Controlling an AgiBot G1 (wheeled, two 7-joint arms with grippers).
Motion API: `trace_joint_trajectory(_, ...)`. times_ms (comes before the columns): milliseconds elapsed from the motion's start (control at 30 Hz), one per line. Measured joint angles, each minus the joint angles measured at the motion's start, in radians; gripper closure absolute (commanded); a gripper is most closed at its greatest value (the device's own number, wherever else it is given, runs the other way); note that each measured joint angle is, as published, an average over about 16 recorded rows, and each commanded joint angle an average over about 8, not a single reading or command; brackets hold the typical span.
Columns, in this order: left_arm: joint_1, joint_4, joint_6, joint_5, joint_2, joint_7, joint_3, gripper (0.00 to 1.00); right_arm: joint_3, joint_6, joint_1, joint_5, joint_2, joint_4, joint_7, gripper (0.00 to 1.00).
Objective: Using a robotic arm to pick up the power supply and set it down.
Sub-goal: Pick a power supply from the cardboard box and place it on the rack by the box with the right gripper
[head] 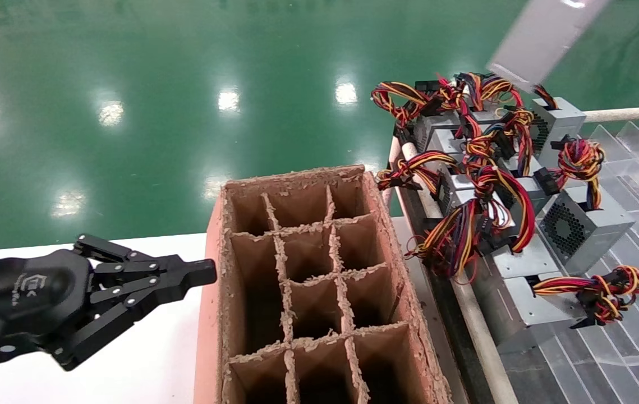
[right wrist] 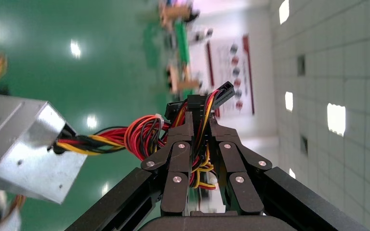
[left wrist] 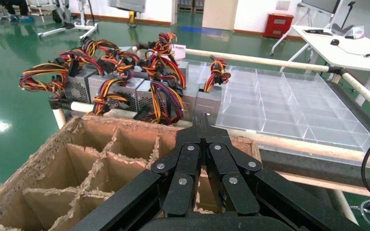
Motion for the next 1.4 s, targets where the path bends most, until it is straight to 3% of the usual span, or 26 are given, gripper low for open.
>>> trace_joint_trajectory(267,0.0,0.0,0.0,0.0,0.0,0.0,0.0,1.0,-0.026,-0.029,0.019,-0.072,0.055,-0.118,-0.125,1.0)
trace_joint_trajectory(567,0.0,0.0,0.0,0.0,0.0,0.0,0.0,1.0,-0.036,0.032,-0.043,-0.082,0.062,-0.306,-0.289,1.0)
trace_joint_trajectory(1100,0.0,0.0,0.0,0.0,0.0,0.0,0.0,1.0,-0.024,0.165,-0.069,-0.03,-0.081,-0.768,-0.617,1.0)
trace_joint_trajectory(1400,0.0,0.0,0.0,0.0,0.0,0.0,0.0,1.0,-0.025,0.271,-0.047,-0.033,-0.154,-0.948,-0.768,1.0)
